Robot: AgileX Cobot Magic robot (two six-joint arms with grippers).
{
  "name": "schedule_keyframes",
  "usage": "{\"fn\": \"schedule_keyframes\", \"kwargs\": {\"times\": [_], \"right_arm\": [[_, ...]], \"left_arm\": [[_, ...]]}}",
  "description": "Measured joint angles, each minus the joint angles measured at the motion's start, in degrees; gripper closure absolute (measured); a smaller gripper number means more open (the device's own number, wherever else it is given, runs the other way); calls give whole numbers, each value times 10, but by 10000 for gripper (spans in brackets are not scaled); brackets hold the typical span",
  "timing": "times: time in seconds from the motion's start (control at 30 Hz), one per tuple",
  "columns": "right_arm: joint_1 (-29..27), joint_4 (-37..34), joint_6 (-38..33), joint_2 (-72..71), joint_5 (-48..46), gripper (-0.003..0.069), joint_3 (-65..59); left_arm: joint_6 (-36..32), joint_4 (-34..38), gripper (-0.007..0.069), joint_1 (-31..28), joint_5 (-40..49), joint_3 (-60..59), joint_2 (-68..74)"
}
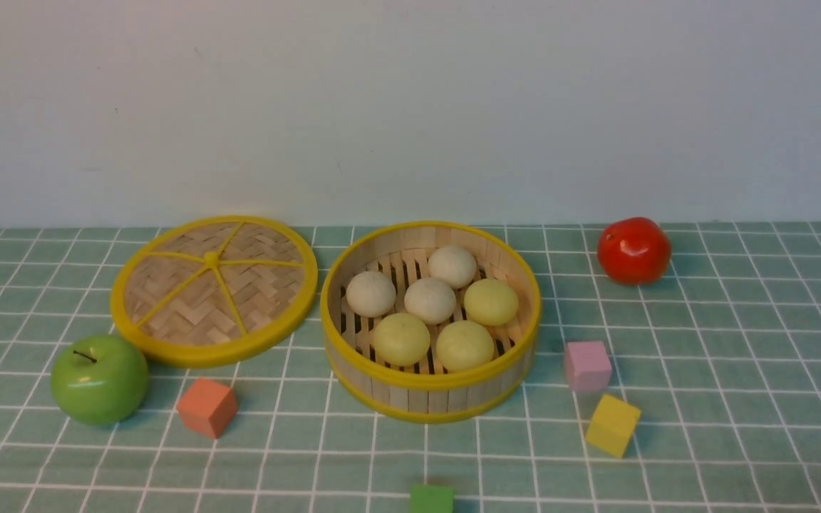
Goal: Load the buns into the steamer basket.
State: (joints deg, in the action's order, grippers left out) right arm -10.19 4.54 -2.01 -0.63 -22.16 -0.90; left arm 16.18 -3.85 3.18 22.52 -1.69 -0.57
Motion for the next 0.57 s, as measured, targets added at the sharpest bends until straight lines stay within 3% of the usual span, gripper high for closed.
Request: {"fn": "schedule_keyframes", "kwargs": {"times": [0.57], "right_arm": [[0,0,0,0,0,420,0]], "left_arm": [[0,0,573,0,0,0,0]]}}
